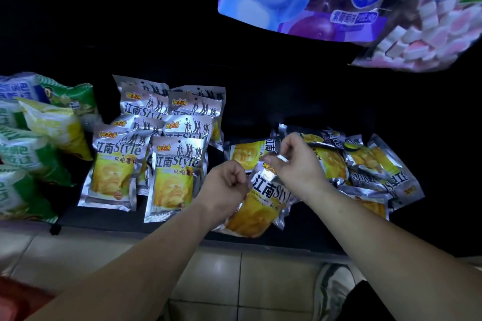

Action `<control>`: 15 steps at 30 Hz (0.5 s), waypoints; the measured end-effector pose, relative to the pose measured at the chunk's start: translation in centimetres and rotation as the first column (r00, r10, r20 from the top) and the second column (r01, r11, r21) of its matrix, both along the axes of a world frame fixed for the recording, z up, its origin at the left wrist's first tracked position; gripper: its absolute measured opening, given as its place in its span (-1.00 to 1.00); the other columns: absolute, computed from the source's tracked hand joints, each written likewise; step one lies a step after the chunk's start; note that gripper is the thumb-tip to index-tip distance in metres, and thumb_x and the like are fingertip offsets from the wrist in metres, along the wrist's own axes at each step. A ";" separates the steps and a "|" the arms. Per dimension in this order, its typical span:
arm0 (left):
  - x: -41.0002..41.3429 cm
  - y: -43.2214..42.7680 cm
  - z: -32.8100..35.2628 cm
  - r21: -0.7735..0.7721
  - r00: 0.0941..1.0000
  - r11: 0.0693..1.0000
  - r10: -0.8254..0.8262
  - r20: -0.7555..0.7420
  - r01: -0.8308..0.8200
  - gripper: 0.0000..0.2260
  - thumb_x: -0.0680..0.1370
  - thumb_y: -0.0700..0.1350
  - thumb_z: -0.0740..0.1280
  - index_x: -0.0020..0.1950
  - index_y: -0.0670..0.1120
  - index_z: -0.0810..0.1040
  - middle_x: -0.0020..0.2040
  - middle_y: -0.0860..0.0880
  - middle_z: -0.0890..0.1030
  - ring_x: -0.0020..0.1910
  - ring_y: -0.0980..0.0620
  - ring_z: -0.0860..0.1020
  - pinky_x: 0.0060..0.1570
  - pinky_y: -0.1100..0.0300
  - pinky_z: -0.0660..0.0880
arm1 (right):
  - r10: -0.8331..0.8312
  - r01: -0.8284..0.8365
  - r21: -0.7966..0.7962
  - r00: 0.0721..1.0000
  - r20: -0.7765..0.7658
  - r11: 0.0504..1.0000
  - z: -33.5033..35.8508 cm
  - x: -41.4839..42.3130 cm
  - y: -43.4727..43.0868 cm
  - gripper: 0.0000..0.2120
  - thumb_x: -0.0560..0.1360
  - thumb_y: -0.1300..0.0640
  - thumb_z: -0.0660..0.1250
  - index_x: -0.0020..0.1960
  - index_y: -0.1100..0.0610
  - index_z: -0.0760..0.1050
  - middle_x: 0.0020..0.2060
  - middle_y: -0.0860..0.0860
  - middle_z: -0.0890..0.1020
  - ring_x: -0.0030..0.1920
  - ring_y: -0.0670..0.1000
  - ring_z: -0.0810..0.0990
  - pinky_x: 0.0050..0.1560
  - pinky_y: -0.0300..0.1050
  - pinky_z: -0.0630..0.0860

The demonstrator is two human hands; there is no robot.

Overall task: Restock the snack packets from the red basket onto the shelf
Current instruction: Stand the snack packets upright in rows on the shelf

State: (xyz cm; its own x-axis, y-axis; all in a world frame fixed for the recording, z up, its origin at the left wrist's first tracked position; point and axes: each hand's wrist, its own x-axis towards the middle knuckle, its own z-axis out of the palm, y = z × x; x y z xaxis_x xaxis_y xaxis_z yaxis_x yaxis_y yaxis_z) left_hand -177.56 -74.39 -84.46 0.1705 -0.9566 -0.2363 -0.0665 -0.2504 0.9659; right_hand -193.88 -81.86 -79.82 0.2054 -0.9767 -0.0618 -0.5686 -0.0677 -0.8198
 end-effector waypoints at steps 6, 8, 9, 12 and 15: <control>2.3 -0.8 -1.3 0.021 0.993 0.999 0.029 0.118 -0.031 -0.71 0.51 -0.48 0.30 -0.23 -0.11 0.50 -0.26 -0.13 0.65 -0.29 0.05 0.58 -0.19 0.17 0.57 | -0.031 0.029 -0.014 0.974 -0.225 0.999 -2.6 -1.0 -1.9 -0.89 0.62 0.15 0.31 -0.03 -0.04 0.45 -0.11 -0.06 0.63 -0.10 0.02 0.63 -0.12 0.01 0.58; 2.9 -1.1 -2.5 0.024 0.978 0.999 0.039 0.204 -0.045 -0.76 0.51 -0.43 0.32 -0.22 -0.10 0.50 -0.24 -0.16 0.67 -0.31 -0.01 0.60 -0.27 0.08 0.53 | 0.014 0.015 0.086 0.944 -0.329 0.996 -4.3 -1.2 -3.0 -0.89 0.58 0.16 0.31 -0.04 -0.05 0.50 -0.07 -0.04 0.63 -0.03 0.04 0.63 -0.03 -0.01 0.59; 3.2 -1.3 -3.0 0.021 0.970 0.997 0.062 0.234 -0.069 -0.77 0.50 -0.41 0.33 -0.21 -0.09 0.50 -0.24 -0.16 0.66 -0.30 -0.06 0.60 -0.29 0.01 0.55 | 0.021 0.023 0.115 0.931 -0.365 0.993 -5.1 -1.2 -3.5 -0.88 0.57 0.17 0.31 -0.04 -0.05 0.51 -0.04 -0.04 0.63 -0.02 0.04 0.62 -0.01 -0.02 0.59; 3.7 -2.0 -3.8 0.028 0.957 0.987 0.148 0.250 -0.160 -0.76 0.51 -0.37 0.36 -0.19 -0.04 0.47 -0.26 -0.08 0.61 -0.31 -0.01 0.54 -0.27 0.06 0.52 | 0.021 0.027 0.094 0.882 -0.470 0.995 -7.1 -1.0 -4.9 -0.92 0.58 0.06 0.33 0.06 -0.08 0.53 0.10 0.01 0.60 0.04 0.08 0.60 0.00 -0.02 0.59; 4.0 -2.7 -4.1 0.026 0.953 0.981 0.181 0.242 -0.193 -0.79 0.52 -0.36 0.34 -0.15 -0.05 0.48 -0.26 -0.03 0.59 -0.32 0.02 0.49 -0.29 0.09 0.47 | 0.046 -0.029 0.036 0.758 -0.651 0.999 -8.3 -1.2 -5.8 -0.57 0.55 -0.22 0.34 0.36 -0.08 0.48 0.28 0.06 0.52 0.27 0.15 0.51 0.13 0.04 0.57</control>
State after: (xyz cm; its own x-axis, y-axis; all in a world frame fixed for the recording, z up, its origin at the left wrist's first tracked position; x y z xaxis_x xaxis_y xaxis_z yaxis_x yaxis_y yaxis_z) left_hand -173.57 -77.12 -88.52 0.4017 -0.8907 -0.2129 -0.2398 -0.3267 0.9142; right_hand -195.05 -87.68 -88.11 0.1438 -0.9658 -0.2159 -0.9633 -0.0866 -0.2540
